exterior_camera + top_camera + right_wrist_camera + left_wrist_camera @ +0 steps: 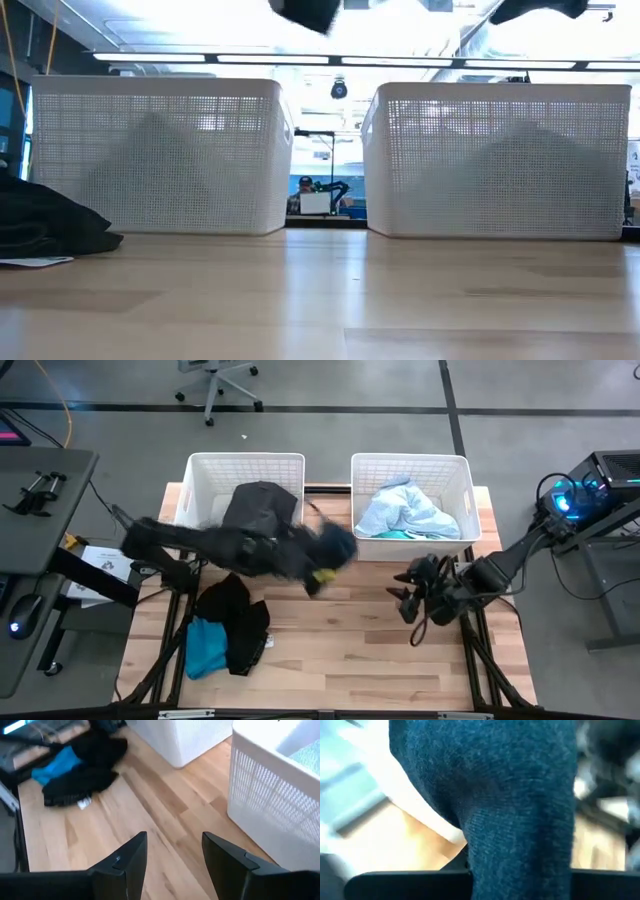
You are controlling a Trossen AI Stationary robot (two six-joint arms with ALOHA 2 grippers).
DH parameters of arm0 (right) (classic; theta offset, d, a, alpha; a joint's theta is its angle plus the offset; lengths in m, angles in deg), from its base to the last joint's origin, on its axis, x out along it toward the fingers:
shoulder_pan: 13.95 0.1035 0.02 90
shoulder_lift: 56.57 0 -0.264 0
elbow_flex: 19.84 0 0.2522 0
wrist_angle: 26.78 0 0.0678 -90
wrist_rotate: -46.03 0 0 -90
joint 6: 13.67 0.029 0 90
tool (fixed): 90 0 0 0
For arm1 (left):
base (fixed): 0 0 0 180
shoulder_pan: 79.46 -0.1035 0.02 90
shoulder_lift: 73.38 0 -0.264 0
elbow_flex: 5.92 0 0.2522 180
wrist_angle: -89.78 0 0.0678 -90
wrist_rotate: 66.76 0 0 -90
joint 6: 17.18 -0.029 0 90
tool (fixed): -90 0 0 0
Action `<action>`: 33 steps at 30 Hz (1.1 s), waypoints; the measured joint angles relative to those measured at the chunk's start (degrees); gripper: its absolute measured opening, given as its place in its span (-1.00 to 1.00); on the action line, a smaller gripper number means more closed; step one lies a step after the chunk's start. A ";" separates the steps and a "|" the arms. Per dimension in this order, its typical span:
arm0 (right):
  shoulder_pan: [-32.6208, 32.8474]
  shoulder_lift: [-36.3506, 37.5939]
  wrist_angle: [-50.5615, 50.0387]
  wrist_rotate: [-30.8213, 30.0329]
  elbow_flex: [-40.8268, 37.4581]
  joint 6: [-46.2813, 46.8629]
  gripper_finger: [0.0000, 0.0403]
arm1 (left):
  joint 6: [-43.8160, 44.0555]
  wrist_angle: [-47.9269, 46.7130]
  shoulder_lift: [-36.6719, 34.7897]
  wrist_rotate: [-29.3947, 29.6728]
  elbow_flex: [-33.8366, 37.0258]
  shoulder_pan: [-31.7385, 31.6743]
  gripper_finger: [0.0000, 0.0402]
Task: Sort clothes
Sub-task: Put the dark blue short into the left white laundry bin
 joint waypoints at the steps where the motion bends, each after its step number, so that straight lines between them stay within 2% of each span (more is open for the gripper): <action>1: -0.86 0.00 1.17 0.00 0.00 -0.35 -0.13 | -0.36 -1.60 -1.50 1.76 -0.63 -0.98 -0.83; 7: -5.26 0.00 11.63 0.04 0.00 -4.56 -0.13 | -2.37 -19.91 -8.84 10.10 -3.09 -8.84 -0.83; 10: -6.56 -0.02 16.49 0.06 0.00 -6.51 -0.13 | -4.43 -27.17 -11.95 10.09 -3.40 -15.53 -0.83; 13: -7.00 -0.27 19.42 0.03 0.00 -7.69 -0.13 | -7.58 -29.42 -12.12 6.07 -3.32 -22.80 -0.83; 17: -7.04 -1.26 20.22 -1.29 0.00 -7.98 -0.13 | -13.07 -29.17 -10.63 -3.96 -2.64 -31.72 -0.83; 21: -7.31 -2.64 20.23 -1.59 0.00 -7.59 -0.13 | -16.79 -29.27 -8.62 -9.80 1.96 -38.79 -0.83; 24: -7.33 -3.65 20.28 -1.27 0.00 -6.54 -0.13 | -18.12 -28.01 -7.02 -16.19 8.21 -41.69 -0.80; 29: -7.31 -5.27 20.29 1.72 0.00 -5.58 -0.13 | -20.93 -26.18 -5.92 -19.78 18.82 -43.78 -0.55; 33: -7.26 -6.62 20.28 5.38 0.00 -5.58 -0.13 | -19.21 -26.55 -6.24 -20.61 22.33 -44.92 -0.34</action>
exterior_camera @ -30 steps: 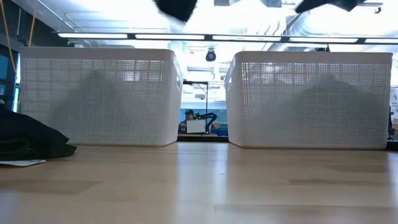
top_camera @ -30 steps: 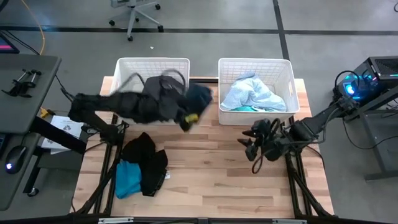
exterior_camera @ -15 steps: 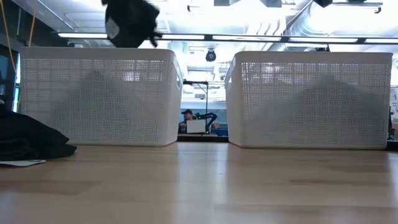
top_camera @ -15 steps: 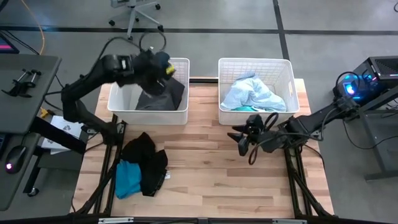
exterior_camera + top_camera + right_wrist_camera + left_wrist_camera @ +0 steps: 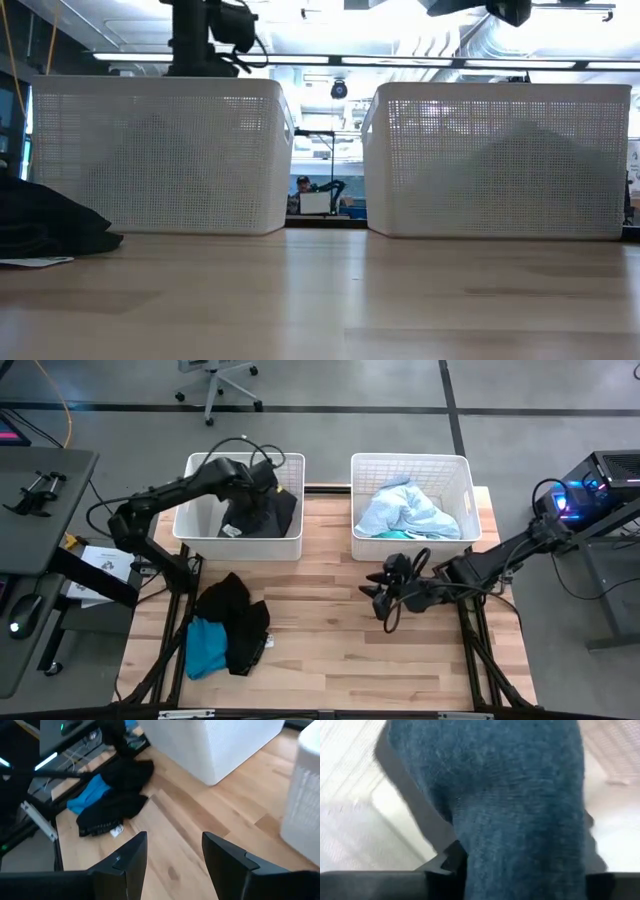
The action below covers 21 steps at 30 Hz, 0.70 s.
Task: Sort clothes
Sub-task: Put the dark blue short into the left white laundry bin
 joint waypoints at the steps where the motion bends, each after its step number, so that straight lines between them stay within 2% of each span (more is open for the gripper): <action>1: 0.04 -0.33 0.00 0.67 0.00 0.00 -0.13 | 1.04 -0.24 -0.06 0.17 -0.05 -0.35 -0.30; 11: 0.40 -1.30 -0.02 1.54 0.00 -3.80 -0.13 | 6.73 0.00 -0.02 0.10 -0.36 -1.34 -0.25; 13: 0.43 -1.28 -0.02 2.40 0.00 -5.00 -0.13 | 6.38 1.06 0.00 -1.46 -0.36 -1.80 -0.23; 18: 0.44 -1.25 -0.09 6.19 0.00 -8.28 -0.13 | 8.91 1.46 -0.35 -6.05 -0.35 -5.33 -0.04; 21: 0.45 -1.25 -0.32 8.80 0.00 -11.51 -0.13 | 10.39 4.92 -2.03 -8.14 -0.34 -7.53 0.13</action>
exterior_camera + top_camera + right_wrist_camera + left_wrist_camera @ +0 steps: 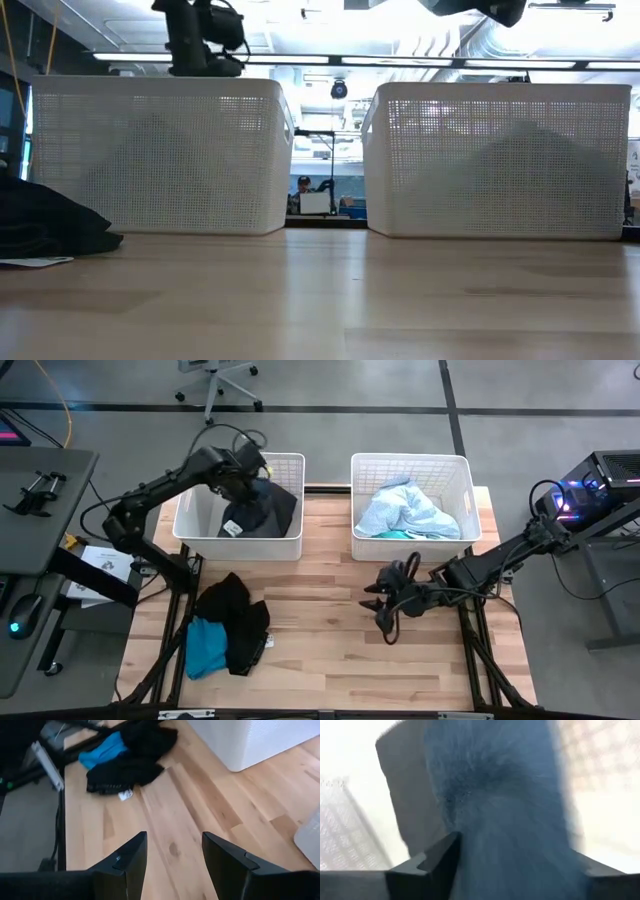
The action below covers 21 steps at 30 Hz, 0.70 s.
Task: Sort clothes
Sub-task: Put the dark blue short into the left white laundry bin, then put the bottom black boxer into the left white laundry bin
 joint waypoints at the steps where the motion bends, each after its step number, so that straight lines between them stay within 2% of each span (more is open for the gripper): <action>1: 0.01 0.01 -0.27 1.02 0.00 -0.77 -0.13 | 0.87 0.95 -0.77 -0.32 0.00 -0.65 0.19; 6: 0.81 1.07 -4.58 4.81 0.00 -1.44 -0.13 | 6.25 4.97 -6.25 1.73 0.00 -2.01 0.33; 10: 2.22 2.41 -8.99 4.26 0.00 -4.60 -0.13 | 10.91 4.64 -11.54 6.20 0.00 2.20 0.31; 17: 2.26 4.76 -10.42 1.09 0.00 -10.27 -0.13 | 21.24 3.04 -16.32 9.62 -0.07 18.50 0.24; 21: 2.26 5.22 -10.41 -1.13 0.00 -11.37 -0.13 | 22.08 3.43 -15.51 10.00 -0.07 31.27 0.20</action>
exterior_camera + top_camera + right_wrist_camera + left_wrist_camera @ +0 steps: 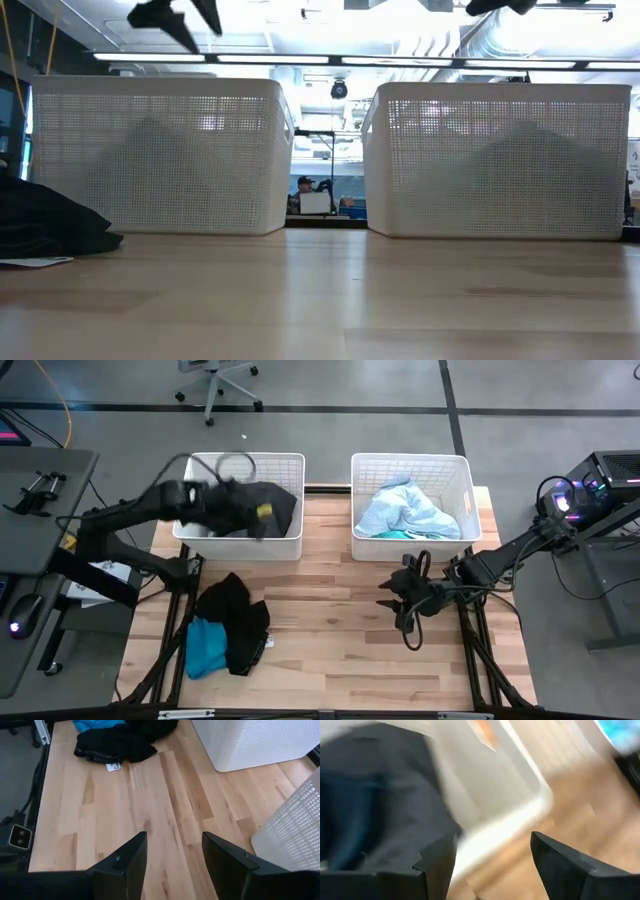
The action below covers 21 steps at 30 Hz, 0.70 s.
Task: Sort clothes
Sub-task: Put the bottom black boxer into the left white laundry bin
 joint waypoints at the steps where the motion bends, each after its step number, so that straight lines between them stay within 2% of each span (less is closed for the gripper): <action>1: 0.00 0.00 0.01 -0.18 0.00 -0.09 -0.13 | -0.16 0.21 0.45 -0.59 0.00 3.55 0.18; 4: -0.02 0.00 0.01 -1.18 0.00 -0.38 -0.13 | 2.68 0.10 3.06 -3.18 0.00 13.90 0.14; 9: 0.00 0.20 -0.01 -5.99 0.00 -4.37 -0.13 | 15.06 -0.39 9.63 -8.03 0.00 28.24 0.09; 11: -0.02 1.13 -1.38 -5.94 0.42 -5.18 -0.13 | 19.55 -0.34 12.93 -9.89 0.00 32.99 0.08; 14: 0.04 3.62 -8.45 -4.57 4.61 -2.67 -0.13 | 26.18 -0.25 17.87 -10.77 0.00 38.99 0.08; 16: 0.04 5.51 -16.58 -4.08 8.73 -0.29 -0.13 | 31.05 -0.23 21.13 -11.64 0.00 42.02 0.08; 19: 0.04 7.42 -29.35 -4.79 15.47 2.76 -0.13 | 39.70 -0.87 26.09 -16.17 0.00 44.52 0.08; 21: -0.04 8.38 -35.58 -7.86 19.21 4.47 -0.13 | 45.74 -1.40 29.39 -19.71 0.00 45.11 0.08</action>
